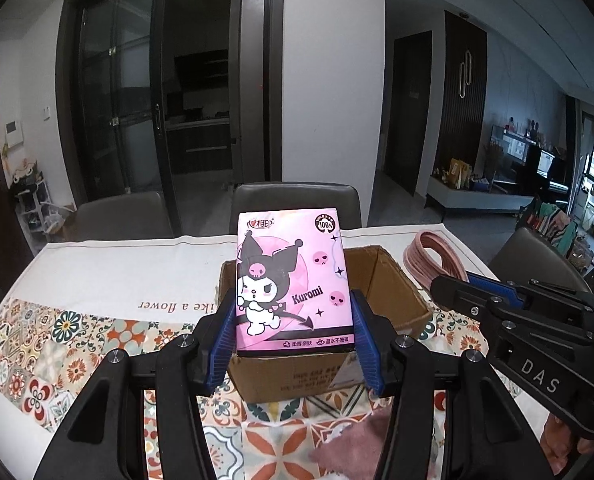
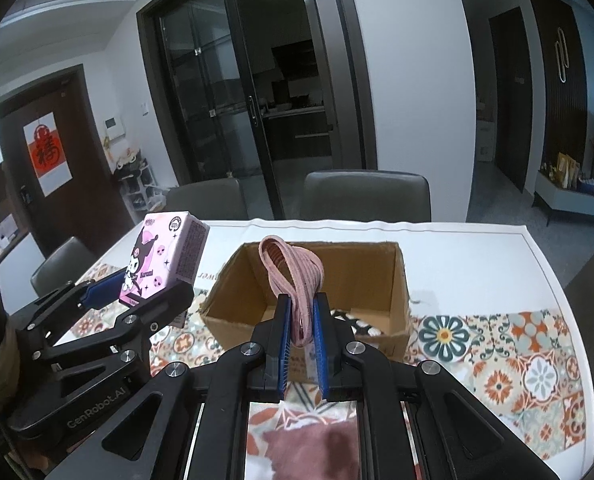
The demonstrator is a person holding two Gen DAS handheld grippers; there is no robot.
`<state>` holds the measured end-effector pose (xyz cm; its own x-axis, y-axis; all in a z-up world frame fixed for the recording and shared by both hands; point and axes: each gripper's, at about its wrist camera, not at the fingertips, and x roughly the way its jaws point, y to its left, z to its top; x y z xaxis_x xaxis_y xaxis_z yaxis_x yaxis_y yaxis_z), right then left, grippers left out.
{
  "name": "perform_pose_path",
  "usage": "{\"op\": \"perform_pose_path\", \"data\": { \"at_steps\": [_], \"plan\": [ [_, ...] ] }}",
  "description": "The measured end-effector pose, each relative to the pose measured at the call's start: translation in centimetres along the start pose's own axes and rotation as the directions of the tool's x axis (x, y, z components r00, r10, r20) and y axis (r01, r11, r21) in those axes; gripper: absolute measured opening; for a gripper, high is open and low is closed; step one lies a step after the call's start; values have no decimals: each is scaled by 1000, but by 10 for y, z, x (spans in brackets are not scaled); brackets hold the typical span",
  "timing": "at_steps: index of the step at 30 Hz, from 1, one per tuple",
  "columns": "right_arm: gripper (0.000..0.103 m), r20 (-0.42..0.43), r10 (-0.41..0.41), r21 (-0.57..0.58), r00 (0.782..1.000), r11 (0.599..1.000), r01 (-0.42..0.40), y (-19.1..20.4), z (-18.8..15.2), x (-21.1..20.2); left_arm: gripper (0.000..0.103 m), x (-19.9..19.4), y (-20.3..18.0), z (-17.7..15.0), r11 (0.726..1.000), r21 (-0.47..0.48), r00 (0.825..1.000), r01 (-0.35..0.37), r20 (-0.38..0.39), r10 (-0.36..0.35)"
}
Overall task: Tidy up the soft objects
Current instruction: 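Carry the tissue pack and hair tie over the box with both tools, then open both tools to drop the tissue pack and hair tie into the box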
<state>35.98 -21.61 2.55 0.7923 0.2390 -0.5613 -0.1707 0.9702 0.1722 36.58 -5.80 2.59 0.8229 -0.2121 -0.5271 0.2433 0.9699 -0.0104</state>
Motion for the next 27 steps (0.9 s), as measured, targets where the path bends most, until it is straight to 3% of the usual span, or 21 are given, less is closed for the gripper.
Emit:
{"op": "perform_pose_path", "data": {
  "at_steps": [16, 27],
  "plan": [
    [12, -73, -1, 9, 997, 1000, 1, -19, 19, 64, 52, 69, 8, 8, 1000, -8, 996, 21, -89, -21],
    [12, -163, -16, 8, 987, 1000, 17, -32, 16, 112, 52, 120, 12, 0, 1000, -6, 979, 29, -201, -29]
  ]
}}
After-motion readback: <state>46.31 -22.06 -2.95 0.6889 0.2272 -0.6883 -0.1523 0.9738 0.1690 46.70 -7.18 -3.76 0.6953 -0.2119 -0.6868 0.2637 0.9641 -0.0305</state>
